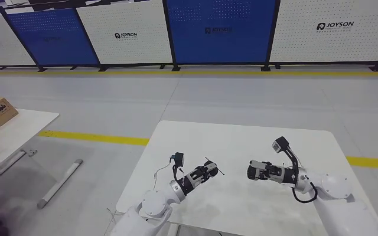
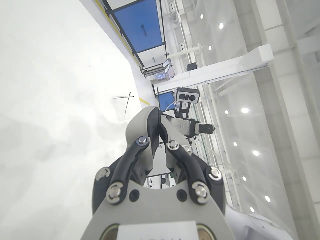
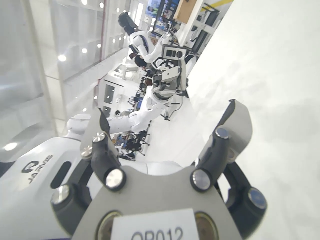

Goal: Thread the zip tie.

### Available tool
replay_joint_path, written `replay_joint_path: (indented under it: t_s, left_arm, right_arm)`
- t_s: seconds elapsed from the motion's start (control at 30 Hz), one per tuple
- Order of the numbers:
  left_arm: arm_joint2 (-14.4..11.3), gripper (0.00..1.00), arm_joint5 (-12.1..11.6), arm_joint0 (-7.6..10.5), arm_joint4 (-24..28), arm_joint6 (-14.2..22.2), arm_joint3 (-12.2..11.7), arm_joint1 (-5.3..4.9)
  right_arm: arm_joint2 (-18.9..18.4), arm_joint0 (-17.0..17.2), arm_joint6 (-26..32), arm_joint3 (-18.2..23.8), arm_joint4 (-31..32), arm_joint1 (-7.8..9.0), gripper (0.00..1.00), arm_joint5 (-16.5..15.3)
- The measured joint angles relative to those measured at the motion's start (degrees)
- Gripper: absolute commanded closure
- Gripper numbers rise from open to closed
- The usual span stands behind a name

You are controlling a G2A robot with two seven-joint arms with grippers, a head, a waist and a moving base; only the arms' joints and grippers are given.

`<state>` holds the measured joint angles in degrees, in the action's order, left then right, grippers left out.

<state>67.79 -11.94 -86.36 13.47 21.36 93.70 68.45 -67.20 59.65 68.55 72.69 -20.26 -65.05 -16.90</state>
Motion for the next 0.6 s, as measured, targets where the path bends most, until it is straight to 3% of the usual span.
replay_joint_path:
  t_s: [0.1, 0.2, 0.3, 0.37, 0.6]
  left_arm:
    - [0.0, 1.0, 0.0, 0.0, 0.0, 0.0, 0.0, 0.0]
    - [0.0, 1.0, 0.0, 0.0, 0.0, 0.0, 0.0, 0.0]
    - [0.0, 1.0, 0.0, 0.0, 0.0, 0.0, 0.0, 0.0]
    - [0.0, 1.0, 0.0, 0.0, 0.0, 0.0, 0.0, 0.0]
    - [0.0, 1.0, 0.0, 0.0, 0.0, 0.0, 0.0, 0.0]
  right_arm:
    - [-2.95, 0.84, -0.35, 3.78, 5.66, 1.21, 0.0, 2.47]
    - [-4.08, 1.02, -2.09, 8.11, 15.23, 2.22, 0.0, 8.07]
    - [-3.32, 0.93, -8.01, 11.49, 24.32, 2.41, 0.0, 14.22]
    - [-3.2, 1.02, -10.1, 11.91, 25.06, 2.36, 0.0, 14.67]
    - [-3.23, 1.01, -8.97, 11.76, 24.75, 2.36, 0.0, 14.42]
